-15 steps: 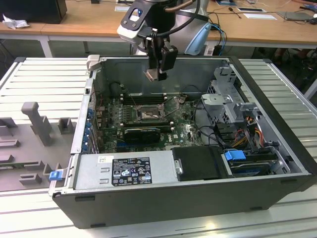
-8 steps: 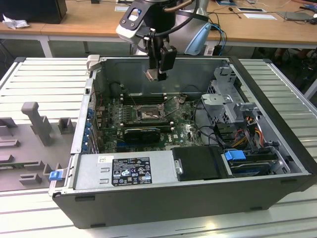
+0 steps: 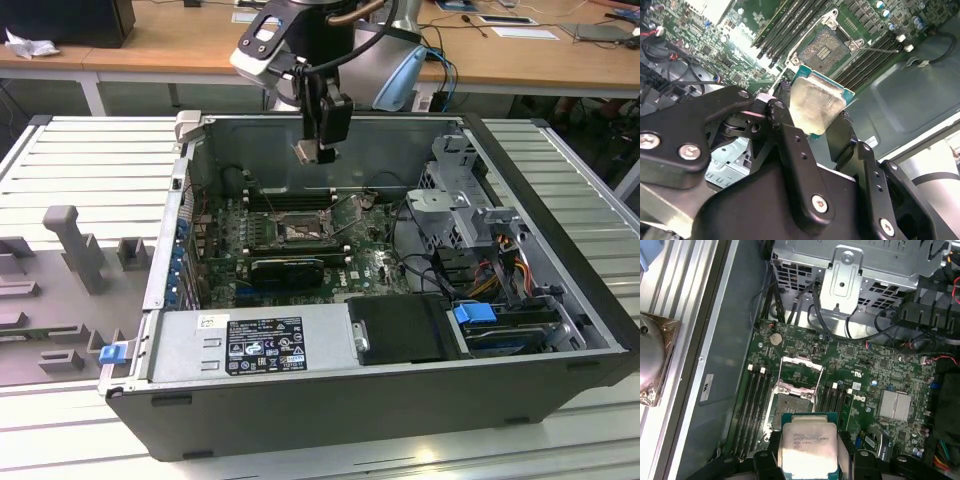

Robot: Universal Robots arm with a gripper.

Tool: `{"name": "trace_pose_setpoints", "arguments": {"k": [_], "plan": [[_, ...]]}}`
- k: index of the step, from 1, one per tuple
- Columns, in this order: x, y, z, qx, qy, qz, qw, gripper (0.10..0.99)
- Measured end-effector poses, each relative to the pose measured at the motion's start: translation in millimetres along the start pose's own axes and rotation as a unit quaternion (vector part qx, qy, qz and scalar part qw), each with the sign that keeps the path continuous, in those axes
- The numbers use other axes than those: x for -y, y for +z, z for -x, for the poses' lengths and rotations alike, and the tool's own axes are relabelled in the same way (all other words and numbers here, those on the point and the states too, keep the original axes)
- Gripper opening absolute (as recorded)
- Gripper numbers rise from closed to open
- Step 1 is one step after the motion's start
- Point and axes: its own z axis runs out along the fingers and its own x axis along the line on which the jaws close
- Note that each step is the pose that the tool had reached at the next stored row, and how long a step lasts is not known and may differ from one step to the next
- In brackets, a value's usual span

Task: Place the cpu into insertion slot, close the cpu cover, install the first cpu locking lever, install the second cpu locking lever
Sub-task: 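Place the cpu into insertion slot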

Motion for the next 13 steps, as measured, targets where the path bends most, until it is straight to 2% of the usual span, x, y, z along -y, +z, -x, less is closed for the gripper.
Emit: {"name": "trace_pose_setpoints", "arguments": {"k": [4, 13], "plan": [[0.1, 0.9, 0.0, 0.0026, 0.030, 0.0006, 0.9996, 0.529], [0.7, 7.4, 0.2, 0.0030, 0.033, 0.0006, 0.9995, 0.529]]}}
